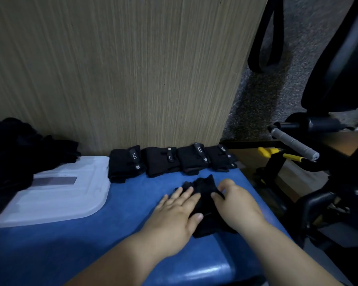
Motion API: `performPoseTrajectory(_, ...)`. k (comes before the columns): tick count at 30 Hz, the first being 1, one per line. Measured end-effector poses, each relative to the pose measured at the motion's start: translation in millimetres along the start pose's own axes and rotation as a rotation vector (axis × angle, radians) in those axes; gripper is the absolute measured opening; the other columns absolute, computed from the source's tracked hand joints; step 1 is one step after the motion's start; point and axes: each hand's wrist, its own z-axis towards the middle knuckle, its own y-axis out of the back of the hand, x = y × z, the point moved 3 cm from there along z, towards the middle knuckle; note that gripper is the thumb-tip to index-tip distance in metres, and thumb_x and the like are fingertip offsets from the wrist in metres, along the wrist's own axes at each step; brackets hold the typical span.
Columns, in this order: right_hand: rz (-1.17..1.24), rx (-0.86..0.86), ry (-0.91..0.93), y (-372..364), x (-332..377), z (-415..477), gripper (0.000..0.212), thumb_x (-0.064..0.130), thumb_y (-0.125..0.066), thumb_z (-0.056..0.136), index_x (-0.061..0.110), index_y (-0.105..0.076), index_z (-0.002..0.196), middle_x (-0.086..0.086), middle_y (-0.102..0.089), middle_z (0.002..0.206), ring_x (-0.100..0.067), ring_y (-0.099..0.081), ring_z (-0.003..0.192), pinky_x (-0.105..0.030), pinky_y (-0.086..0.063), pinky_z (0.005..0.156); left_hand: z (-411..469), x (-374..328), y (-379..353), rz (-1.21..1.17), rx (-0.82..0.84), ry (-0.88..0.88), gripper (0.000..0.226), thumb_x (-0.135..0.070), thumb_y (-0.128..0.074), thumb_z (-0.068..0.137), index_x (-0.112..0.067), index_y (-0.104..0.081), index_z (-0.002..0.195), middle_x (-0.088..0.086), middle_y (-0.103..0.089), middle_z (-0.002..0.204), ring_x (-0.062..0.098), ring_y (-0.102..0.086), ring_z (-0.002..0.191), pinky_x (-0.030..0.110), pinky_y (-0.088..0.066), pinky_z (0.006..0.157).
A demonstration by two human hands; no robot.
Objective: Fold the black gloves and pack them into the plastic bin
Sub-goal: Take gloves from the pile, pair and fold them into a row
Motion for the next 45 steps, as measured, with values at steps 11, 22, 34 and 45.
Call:
performPoseTrajectory(11, -0.142, -0.103, 0.107, 8.3, -45.6, 5.2, 0.052, 0.047, -0.045, 0.096, 0.035, -0.031, 0.145, 0.006, -0.043, 0.145, -0.018, -0.031, 0.138, -0.033, -0.032, 0.109, 40.9, -30.2, -15.8, 0.158, 0.198, 0.031, 0.063, -0.055, -0.018, 0.100, -0.029, 0.003, 0.153, -0.011, 0.016, 0.160, 0.010, 0.020, 0.145, 0.047, 0.014, 0.118)
performPoseTrajectory(22, -0.297, 0.300, 0.110, -13.0, -46.2, 5.7, 0.060, 0.054, -0.018, 0.100, 0.034, 0.003, 0.153, 0.017, 0.011, 0.159, -0.013, 0.019, 0.146, -0.045, 0.009, 0.119, 27.5, -24.5, -14.2, 0.201, 0.213, 0.060, 0.071, -0.065, -0.016, 0.095, -0.033, 0.011, 0.152, -0.014, 0.025, 0.156, 0.008, 0.025, 0.143, 0.049, 0.019, 0.115)
performPoseTrajectory(34, -0.086, -0.076, 0.459, -7.6, 49.4, -15.6, 0.042, 0.042, -0.039, 0.099, 0.027, -0.049, 0.136, 0.006, -0.056, 0.133, -0.016, -0.039, 0.132, -0.030, -0.034, 0.103, -73.0, 71.3, 26.7, 0.190, 0.123, 0.311, 0.078, -0.062, -0.030, 0.095, -0.027, 0.009, 0.153, -0.004, 0.022, 0.159, 0.018, 0.011, 0.148, 0.037, 0.002, 0.120)
performPoseTrajectory(45, 0.286, 0.194, 0.591, -102.0, 170.6, -57.5, 0.010, 0.029, -0.063, 0.089, 0.038, -0.067, 0.090, 0.019, -0.064, 0.085, 0.001, -0.060, 0.084, -0.020, -0.049, 0.079, -173.3, 148.0, 83.8, 0.138, -0.371, 0.506, 0.045, -0.056, -0.031, 0.095, -0.032, -0.040, 0.132, -0.012, -0.040, 0.133, 0.011, -0.031, 0.126, 0.025, -0.027, 0.104)
